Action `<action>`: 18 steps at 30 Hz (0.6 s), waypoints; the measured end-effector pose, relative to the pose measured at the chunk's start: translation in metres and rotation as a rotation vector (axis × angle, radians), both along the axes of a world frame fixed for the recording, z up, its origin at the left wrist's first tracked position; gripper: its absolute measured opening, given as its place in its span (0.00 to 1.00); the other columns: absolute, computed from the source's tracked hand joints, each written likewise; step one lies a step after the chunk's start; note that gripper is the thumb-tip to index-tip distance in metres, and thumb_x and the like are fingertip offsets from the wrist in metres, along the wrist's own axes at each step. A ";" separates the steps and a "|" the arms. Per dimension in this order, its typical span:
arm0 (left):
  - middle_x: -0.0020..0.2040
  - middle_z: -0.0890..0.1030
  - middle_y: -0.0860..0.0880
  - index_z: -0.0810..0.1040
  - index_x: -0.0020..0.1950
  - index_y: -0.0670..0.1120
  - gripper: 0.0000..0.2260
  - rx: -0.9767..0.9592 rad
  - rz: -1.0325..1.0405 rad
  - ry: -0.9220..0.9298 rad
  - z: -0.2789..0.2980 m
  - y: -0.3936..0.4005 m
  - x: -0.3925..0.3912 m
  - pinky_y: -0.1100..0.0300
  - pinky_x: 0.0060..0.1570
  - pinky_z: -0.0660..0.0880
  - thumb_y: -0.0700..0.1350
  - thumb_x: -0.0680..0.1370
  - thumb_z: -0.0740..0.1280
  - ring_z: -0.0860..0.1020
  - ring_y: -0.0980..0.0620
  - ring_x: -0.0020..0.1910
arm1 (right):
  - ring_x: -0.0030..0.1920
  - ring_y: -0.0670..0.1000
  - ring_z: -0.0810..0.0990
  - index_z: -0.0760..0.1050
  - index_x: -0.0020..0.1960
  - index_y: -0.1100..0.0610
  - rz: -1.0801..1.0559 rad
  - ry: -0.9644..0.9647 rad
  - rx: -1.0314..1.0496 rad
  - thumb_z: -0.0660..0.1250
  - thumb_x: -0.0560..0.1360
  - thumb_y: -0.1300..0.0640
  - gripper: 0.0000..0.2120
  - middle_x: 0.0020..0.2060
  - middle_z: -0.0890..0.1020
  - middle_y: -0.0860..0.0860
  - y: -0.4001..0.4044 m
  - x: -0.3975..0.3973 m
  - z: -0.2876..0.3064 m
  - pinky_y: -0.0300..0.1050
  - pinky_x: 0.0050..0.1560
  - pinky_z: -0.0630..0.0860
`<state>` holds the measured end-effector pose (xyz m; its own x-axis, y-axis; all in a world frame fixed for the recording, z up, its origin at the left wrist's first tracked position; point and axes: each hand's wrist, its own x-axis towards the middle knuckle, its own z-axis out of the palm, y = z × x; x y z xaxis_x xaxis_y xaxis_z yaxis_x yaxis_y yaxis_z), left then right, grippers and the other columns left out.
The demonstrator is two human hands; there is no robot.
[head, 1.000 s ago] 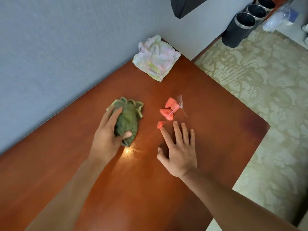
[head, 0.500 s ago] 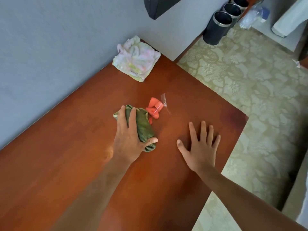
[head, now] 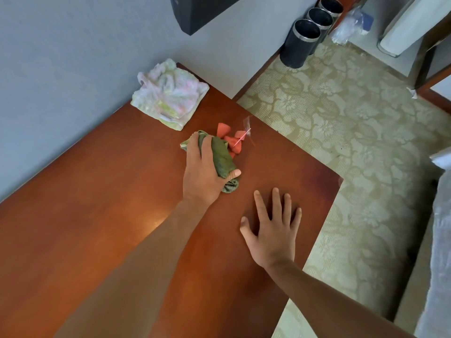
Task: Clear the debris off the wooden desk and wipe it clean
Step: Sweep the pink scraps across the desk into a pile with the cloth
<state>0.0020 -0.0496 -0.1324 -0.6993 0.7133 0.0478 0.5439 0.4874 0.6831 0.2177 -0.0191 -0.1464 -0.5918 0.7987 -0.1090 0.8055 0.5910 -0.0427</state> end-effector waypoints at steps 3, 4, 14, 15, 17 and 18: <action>0.82 0.56 0.42 0.60 0.80 0.44 0.47 -0.012 -0.030 -0.006 0.001 0.002 -0.004 0.43 0.74 0.69 0.64 0.71 0.77 0.57 0.40 0.81 | 0.83 0.64 0.53 0.59 0.83 0.43 -0.002 -0.010 -0.006 0.51 0.79 0.31 0.35 0.83 0.58 0.57 0.001 0.001 0.000 0.72 0.79 0.50; 0.83 0.55 0.44 0.60 0.81 0.45 0.46 -0.009 -0.029 -0.017 0.001 -0.002 -0.004 0.44 0.71 0.70 0.62 0.72 0.77 0.58 0.41 0.81 | 0.83 0.64 0.53 0.59 0.83 0.43 -0.002 -0.006 -0.007 0.51 0.79 0.32 0.35 0.83 0.58 0.57 0.002 0.001 0.000 0.72 0.79 0.50; 0.80 0.65 0.43 0.67 0.78 0.45 0.37 -0.034 -0.418 0.173 0.007 -0.128 0.077 0.45 0.71 0.74 0.54 0.72 0.74 0.73 0.41 0.73 | 0.82 0.66 0.54 0.60 0.83 0.45 0.015 0.013 0.007 0.53 0.78 0.35 0.35 0.83 0.58 0.59 0.002 0.003 -0.003 0.74 0.77 0.52; 0.79 0.65 0.43 0.67 0.78 0.46 0.38 -0.070 -0.498 0.207 0.005 -0.130 0.078 0.43 0.73 0.72 0.57 0.71 0.75 0.70 0.41 0.75 | 0.82 0.66 0.54 0.59 0.83 0.45 0.023 0.005 0.010 0.53 0.78 0.35 0.35 0.83 0.58 0.59 0.003 0.003 -0.003 0.75 0.77 0.53; 0.78 0.67 0.43 0.68 0.77 0.48 0.41 -0.134 -0.525 0.287 0.003 -0.120 0.064 0.41 0.75 0.68 0.58 0.67 0.77 0.70 0.41 0.75 | 0.82 0.65 0.52 0.58 0.83 0.45 0.016 0.001 -0.013 0.51 0.79 0.34 0.35 0.83 0.57 0.58 0.001 0.002 -0.001 0.74 0.78 0.51; 0.77 0.68 0.43 0.68 0.77 0.49 0.42 -0.157 -0.483 0.296 0.004 -0.112 0.052 0.40 0.74 0.68 0.57 0.65 0.78 0.71 0.40 0.74 | 0.83 0.65 0.52 0.58 0.83 0.44 0.001 0.009 -0.022 0.51 0.79 0.34 0.35 0.83 0.57 0.58 0.001 0.001 -0.001 0.73 0.78 0.50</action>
<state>0.0537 -0.1611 -0.1280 -0.2664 0.9620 0.0594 0.8860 0.2201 0.4081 0.2188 -0.0185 -0.1473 -0.5936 0.7956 -0.1211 0.8044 0.5907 -0.0624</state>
